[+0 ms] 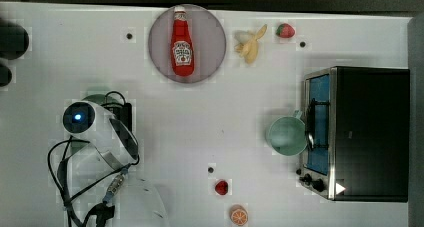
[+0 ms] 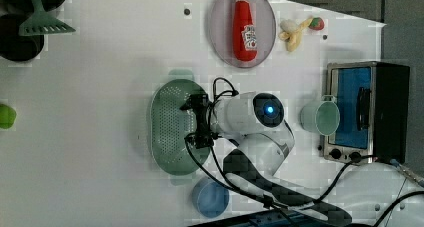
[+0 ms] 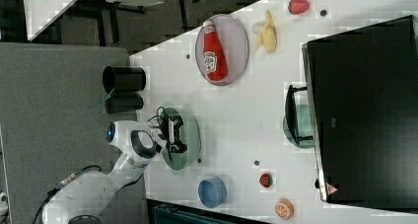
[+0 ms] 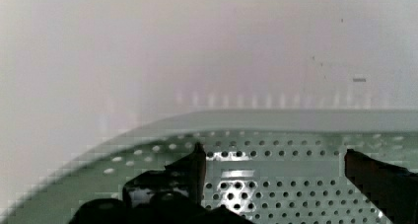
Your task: Drag strainer left to right.
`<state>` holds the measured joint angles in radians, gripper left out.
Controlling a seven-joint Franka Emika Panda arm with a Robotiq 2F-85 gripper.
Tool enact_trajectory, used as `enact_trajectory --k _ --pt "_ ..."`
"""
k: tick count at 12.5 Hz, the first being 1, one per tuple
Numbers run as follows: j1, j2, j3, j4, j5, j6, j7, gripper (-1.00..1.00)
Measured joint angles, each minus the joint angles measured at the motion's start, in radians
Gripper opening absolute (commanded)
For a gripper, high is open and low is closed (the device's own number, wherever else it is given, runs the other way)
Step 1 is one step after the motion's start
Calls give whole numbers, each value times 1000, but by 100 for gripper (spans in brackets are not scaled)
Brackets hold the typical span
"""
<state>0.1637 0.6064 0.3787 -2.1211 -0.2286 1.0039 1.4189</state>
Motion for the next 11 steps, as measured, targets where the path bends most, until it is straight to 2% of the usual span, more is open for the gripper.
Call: enact_trajectory --k 4,8,11 --pt "25 -6 -18 27 22 27 8 100" --pt "17 -21 -32 8 -21 29 14 100" --pt "1 -26 -22 -23 -10 31 14 100"
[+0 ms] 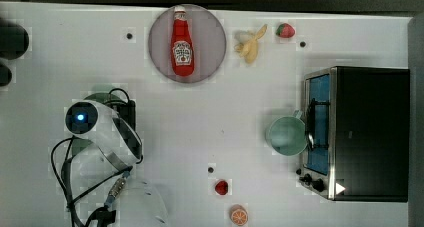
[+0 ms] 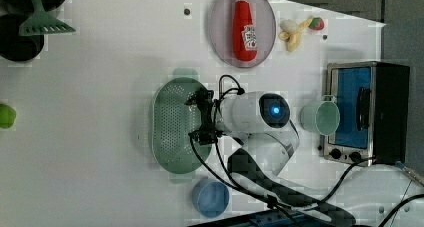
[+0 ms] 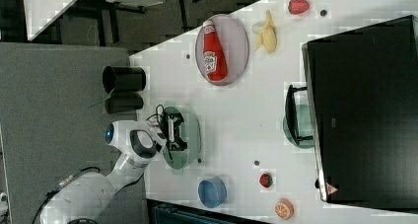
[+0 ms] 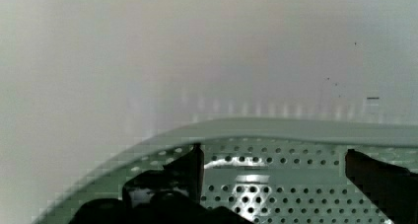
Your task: Drag strainer left to right.
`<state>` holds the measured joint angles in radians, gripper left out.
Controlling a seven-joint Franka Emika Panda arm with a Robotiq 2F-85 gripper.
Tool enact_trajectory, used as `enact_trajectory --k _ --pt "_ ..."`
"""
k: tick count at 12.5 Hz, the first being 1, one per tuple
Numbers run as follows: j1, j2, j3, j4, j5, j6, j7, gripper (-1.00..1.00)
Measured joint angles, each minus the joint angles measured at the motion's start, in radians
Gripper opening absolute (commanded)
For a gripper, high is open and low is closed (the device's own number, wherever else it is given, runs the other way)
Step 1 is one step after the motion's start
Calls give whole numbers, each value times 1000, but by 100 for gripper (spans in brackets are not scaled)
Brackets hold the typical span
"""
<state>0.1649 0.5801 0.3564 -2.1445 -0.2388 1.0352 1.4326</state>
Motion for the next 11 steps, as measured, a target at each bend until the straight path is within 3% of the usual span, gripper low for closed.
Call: enact_trajectory --k 2,7,11 --pt "-7 -13 -9 -20 21 3 -4 100" --pt "-102 -99 -8 -102 7 -11 -78 100" --pt "-164 -101 -29 -105 24 20 -148 100"
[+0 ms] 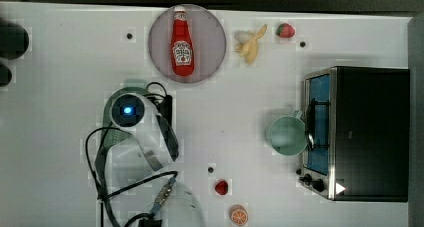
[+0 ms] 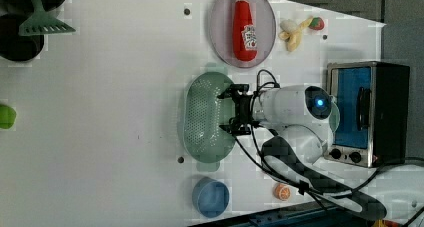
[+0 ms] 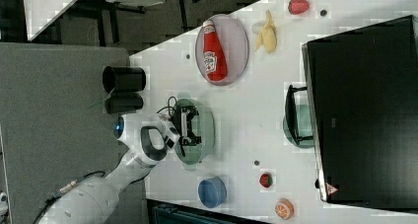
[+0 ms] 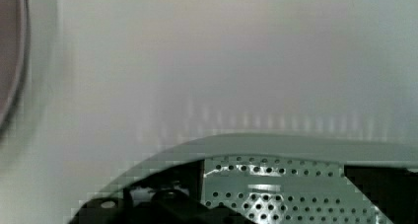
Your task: Drag strainer left to right.
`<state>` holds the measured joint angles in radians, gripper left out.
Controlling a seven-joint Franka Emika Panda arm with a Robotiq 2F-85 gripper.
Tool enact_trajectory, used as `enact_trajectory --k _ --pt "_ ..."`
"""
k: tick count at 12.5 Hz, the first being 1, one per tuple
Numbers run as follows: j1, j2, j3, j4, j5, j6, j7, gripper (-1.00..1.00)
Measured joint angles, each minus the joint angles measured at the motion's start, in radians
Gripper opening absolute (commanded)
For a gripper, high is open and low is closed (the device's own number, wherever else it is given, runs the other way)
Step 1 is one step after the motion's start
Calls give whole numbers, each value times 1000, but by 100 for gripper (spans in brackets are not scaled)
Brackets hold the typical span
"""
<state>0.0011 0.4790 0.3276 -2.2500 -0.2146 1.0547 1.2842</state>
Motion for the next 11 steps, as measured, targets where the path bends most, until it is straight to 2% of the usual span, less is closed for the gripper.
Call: enact_trajectory --k 7,11 --pt "-100 -11 -52 -23 -25 -21 -121 100" --pt "-130 -47 -90 -66 -35 -12 -213 100"
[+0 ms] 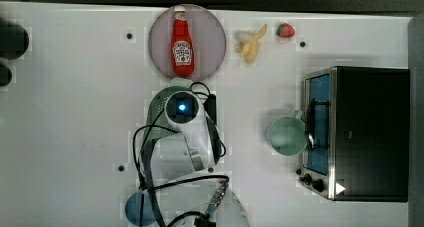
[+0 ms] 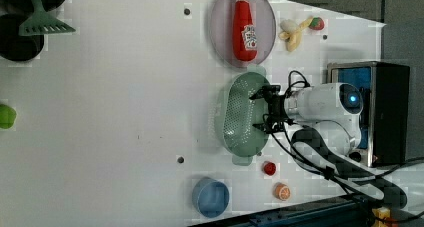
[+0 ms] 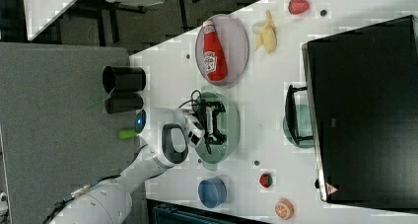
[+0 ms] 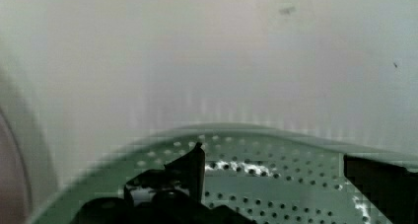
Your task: Drag strainer left to right.
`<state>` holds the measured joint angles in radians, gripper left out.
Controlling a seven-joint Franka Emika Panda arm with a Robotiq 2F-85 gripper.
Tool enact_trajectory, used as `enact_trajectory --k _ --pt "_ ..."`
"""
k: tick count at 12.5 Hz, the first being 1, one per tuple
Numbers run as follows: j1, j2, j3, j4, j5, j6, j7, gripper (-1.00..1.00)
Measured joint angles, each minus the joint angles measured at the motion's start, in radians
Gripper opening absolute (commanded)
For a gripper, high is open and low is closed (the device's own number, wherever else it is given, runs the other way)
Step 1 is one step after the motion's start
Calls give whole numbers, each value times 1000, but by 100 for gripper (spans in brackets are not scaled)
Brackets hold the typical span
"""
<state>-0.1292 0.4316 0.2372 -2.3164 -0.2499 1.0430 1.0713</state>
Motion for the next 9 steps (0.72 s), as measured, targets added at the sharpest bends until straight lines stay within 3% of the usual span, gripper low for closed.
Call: enact_trajectory --k 9 --pt "-47 -8 -122 -29 7 -3 -184 100"
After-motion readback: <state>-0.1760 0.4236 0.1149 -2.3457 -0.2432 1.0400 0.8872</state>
